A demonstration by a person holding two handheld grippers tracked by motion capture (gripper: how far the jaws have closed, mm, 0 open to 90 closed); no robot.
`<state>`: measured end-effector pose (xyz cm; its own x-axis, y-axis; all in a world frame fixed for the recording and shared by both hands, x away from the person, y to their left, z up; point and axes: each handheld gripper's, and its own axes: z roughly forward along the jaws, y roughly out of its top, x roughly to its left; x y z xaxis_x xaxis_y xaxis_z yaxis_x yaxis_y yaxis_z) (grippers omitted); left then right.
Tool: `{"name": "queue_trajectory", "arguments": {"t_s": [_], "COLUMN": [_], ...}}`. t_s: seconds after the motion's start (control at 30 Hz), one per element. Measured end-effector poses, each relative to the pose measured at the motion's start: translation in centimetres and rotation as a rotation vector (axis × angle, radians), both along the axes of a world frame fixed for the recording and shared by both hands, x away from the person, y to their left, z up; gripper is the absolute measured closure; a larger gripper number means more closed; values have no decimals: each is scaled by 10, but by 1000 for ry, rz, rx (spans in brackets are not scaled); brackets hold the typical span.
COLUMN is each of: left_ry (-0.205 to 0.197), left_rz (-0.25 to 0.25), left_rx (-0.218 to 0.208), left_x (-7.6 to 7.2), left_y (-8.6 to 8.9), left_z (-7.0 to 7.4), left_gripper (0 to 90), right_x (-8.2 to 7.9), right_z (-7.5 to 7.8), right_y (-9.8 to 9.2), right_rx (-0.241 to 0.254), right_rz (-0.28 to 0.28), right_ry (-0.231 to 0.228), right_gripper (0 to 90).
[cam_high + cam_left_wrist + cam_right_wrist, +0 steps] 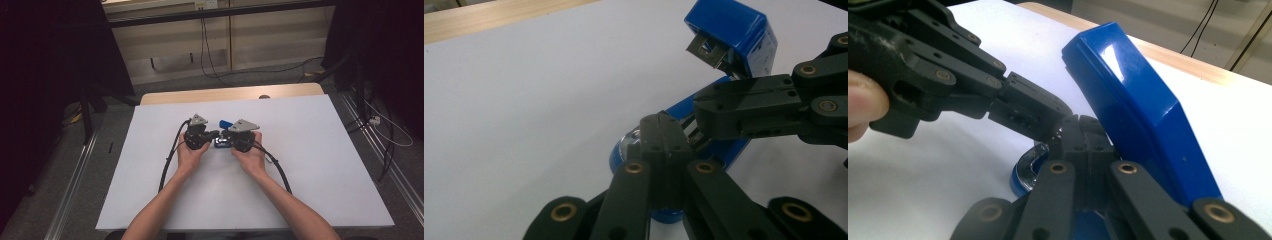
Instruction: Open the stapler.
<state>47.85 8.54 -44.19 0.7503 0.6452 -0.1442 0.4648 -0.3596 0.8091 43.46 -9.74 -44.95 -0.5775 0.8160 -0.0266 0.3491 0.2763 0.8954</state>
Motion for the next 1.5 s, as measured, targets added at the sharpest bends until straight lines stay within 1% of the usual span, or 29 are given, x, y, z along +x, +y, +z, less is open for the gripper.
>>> {"name": "queue_trajectory", "arguments": {"t_s": [0.17, 0.27, 0.33, 0.4, 0.47, 0.57, 0.73, 0.83, 0.9, 1.0, 1.07, 1.17, 1.3, 1.33, 1.4, 1.5], "left_ry": [1, -1, 0, -1, 0, -6, -8, -10, -21, -20, -13, -19, -19, -21, -18, -19], "left_rz": [-2, -3, -3, -4, -4, -1, -1, -4, -9, -4, -4, -6, -6, -7, -8, -9], "left_rx": [2, 3, -3, -1, -6, 1, -5, -3, 8, 8, 0, 7, 5, 7, 6, 4], "left_x": [0, 1, 1, 1, 1, 0, 0, 0, 0, -1, 0, 0, 0, 0, 0, 0], "left_y": [0, 0, 1, 0, 1, 0, 0, 0, 0, 0, 0, 0, 0, 0, 0, 0], "left_z": [0, 0, -1, -1, -1, -1, -1, -1, -1, -1, -1, -1, -1, -1, -1, -1], "left_gripper": [900, 900, 900, 900, 900, 900, 900, 900, 900, 900, 900, 900, 900, 900, 900, 900], "right_x": [2, 3, 3, 3, 3, 2, 1, 1, 1, 0, -1, -1, -1, -1, -1, -1], "right_z": [1, 5, 6, 6, 7, 8, 10, 10, 10, 10, 10, 12, 14, 14, 15, 15], "right_y": [3, 2, 2, 1, 0, -2, -4, -4, -4, -5, -5, -7, -11, -12, -13, -14], "right_rx": [-1, 14, 11, 9, 19, 20, 23, 23, 19, 20, 20, 18, 18, 11, 22, 20], "right_rz": [-5, -16, -16, -15, -24, -30, -35, -37, -37, -39, -40, -51, -54, -60, -60, -62], "right_ry": [-7, -13, -13, -15, -21, -22, -31, -35, -39, -40, -43, -53, -58, -66, -61, -65], "right_gripper": [900, 900, 900, 900, 900, 900, 900, 900, 900, 900, 900, 900, 900, 900, 900, 900]}}
